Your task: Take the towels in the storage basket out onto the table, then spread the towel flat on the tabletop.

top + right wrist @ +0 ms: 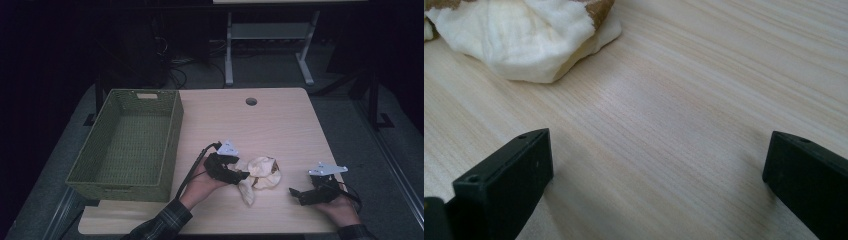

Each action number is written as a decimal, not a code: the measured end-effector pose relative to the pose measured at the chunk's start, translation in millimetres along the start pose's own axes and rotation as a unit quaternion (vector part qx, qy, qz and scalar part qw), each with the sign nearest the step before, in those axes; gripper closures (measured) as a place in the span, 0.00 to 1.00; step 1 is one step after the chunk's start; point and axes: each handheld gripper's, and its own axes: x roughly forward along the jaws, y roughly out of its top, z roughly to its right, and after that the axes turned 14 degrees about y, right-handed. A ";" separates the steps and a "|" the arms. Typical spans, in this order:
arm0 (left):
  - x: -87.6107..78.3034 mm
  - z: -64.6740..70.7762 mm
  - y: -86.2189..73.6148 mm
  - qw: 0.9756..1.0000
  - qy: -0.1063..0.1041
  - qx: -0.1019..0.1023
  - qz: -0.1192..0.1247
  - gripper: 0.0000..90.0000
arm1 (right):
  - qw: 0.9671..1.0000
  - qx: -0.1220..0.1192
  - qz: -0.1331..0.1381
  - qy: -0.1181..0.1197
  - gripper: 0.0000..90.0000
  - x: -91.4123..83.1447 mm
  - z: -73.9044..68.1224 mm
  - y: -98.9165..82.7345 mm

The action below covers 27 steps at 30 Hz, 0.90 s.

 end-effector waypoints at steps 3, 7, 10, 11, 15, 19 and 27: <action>-8.8 10.9 -10.6 1.000 -0.008 0.001 0.000 0.41 | 1.000 -0.001 0.000 0.000 0.00 0.0 0.1 0.0; -10.5 21.0 -16.9 1.000 -0.010 0.009 0.002 0.45 | 1.000 0.000 0.000 0.000 0.00 -0.1 0.1 0.0; -7.1 26.9 -19.4 1.000 -0.005 0.027 -0.006 0.48 | 1.000 -0.002 0.000 0.000 0.00 0.0 0.2 0.0; -3.9 28.5 -20.8 1.000 -0.003 0.024 -0.008 0.48 | 1.000 -0.003 0.000 -0.001 0.00 -0.1 0.5 -0.1; -4.5 26.0 -23.1 1.000 0.000 0.023 -0.012 0.48 | 1.000 -0.003 0.000 0.007 0.21 -6.9 -0.7 3.0; -5.9 23.7 -23.1 1.000 0.002 0.023 -0.011 0.48 | 1.000 -0.002 0.023 0.019 0.31 -13.0 -1.7 11.2; -6.8 10.4 -14.8 1.000 0.023 0.020 0.005 0.54 | 0.997 -0.016 0.053 0.053 0.51 -13.8 -8.2 31.0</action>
